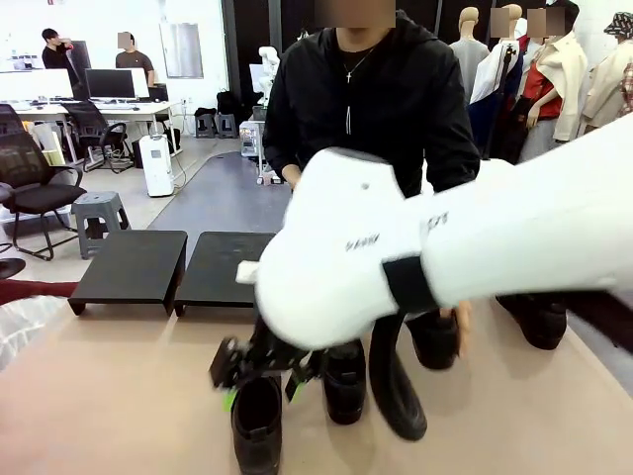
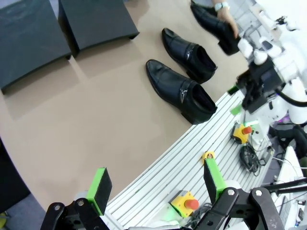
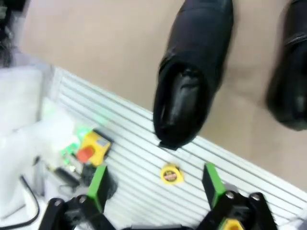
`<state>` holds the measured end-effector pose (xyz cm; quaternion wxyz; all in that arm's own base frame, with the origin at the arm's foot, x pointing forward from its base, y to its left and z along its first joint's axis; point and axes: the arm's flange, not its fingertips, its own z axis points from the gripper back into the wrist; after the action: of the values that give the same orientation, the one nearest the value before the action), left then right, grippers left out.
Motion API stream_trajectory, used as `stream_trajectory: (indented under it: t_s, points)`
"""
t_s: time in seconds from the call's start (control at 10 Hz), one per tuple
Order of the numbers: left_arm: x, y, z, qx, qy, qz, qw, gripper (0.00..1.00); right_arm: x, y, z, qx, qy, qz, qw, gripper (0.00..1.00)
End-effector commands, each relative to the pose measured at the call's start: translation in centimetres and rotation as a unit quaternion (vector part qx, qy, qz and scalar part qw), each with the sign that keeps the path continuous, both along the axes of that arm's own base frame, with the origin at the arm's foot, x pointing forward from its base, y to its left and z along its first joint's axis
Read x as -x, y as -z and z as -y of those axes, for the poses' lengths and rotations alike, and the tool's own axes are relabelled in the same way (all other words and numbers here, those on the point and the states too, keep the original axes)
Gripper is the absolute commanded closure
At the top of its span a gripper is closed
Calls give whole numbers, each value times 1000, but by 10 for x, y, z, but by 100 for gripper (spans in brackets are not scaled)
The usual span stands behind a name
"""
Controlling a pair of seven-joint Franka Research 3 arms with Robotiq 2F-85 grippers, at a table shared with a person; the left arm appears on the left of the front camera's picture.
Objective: Organize the shoes by placing them on the stand.
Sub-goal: Pick up one Shoe and place it in the middle of the table.
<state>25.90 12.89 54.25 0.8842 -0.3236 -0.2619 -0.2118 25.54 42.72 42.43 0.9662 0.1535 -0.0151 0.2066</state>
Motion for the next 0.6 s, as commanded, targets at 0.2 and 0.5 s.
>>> stream_trajectory:
  t_s: [0.2, 0.5]
  points:
    - [0, 0, -1, 9, 8, 9, 1000, 0, 0, 0, -10, 14, -27, 29, 999, 0]
    - [0, 0, -1, 9, 8, 9, 1000, 0, -13, -36, 29, 0, -1, 38, 999, 0]
